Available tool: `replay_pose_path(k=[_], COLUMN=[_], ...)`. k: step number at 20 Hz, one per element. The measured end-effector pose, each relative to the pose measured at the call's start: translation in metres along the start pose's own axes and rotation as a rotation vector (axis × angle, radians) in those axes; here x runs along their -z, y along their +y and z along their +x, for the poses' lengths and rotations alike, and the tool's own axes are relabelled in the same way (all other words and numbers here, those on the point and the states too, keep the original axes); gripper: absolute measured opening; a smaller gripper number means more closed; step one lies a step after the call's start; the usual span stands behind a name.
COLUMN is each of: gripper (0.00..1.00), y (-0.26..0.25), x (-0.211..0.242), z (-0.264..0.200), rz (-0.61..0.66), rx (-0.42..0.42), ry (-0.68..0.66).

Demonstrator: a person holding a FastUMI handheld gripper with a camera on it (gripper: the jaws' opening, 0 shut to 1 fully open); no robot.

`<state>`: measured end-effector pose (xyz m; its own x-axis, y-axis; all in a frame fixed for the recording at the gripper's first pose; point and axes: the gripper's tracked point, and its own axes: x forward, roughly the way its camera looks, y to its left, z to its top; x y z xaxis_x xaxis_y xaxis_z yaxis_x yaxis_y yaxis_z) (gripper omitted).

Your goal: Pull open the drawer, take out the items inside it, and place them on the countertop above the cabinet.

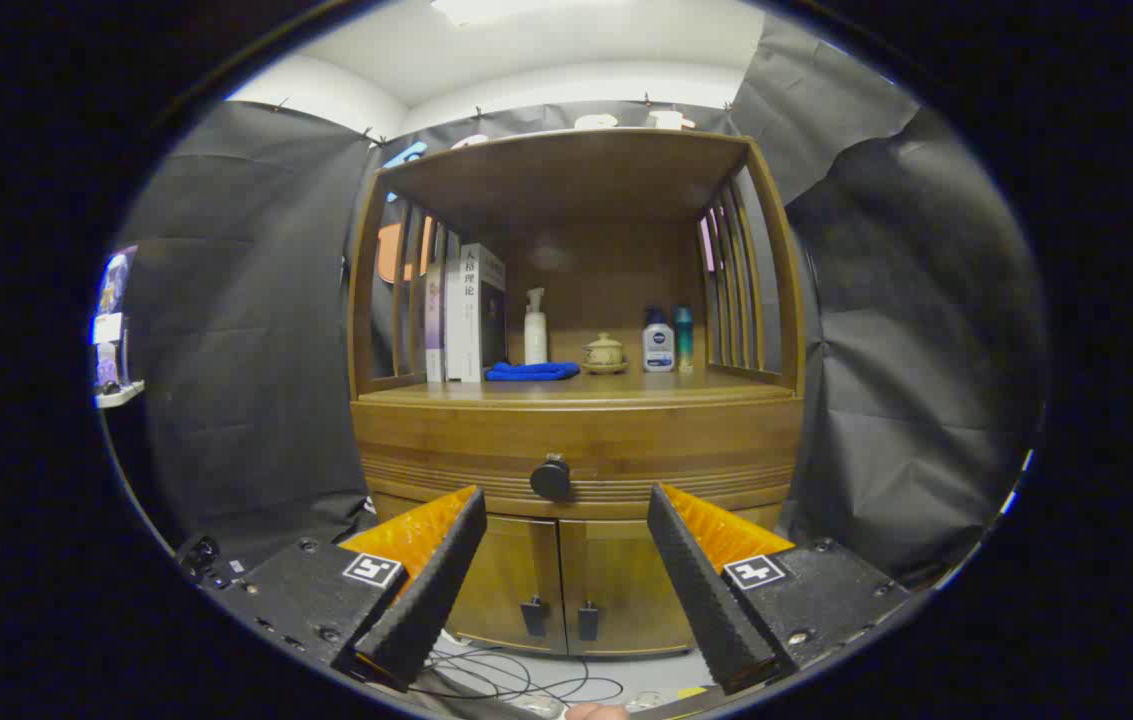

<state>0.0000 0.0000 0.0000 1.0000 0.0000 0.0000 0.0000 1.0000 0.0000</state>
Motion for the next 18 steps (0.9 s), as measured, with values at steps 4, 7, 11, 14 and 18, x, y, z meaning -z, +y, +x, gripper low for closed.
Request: replay_pose_path(k=[4, 7, 11, 14, 18], gripper=[1.0, 1.0, 1.0, 1.0, 1.0], y=[-0.0005, -0.001, -0.0018, -0.0031, -0.0027], x=[0.0003, 0.0014, 0.0008, -0.0006, 0.0025], z=[-0.0012, -0.0008, -0.0014, -0.0024, -0.0014], rz=[-0.002, -0.002, 0.004, -0.002, -0.002], rx=[-0.001, 0.001, 0.002, 0.004, 0.007], ry=[0.005, 0.01, 0.013, 0.006, 0.015])
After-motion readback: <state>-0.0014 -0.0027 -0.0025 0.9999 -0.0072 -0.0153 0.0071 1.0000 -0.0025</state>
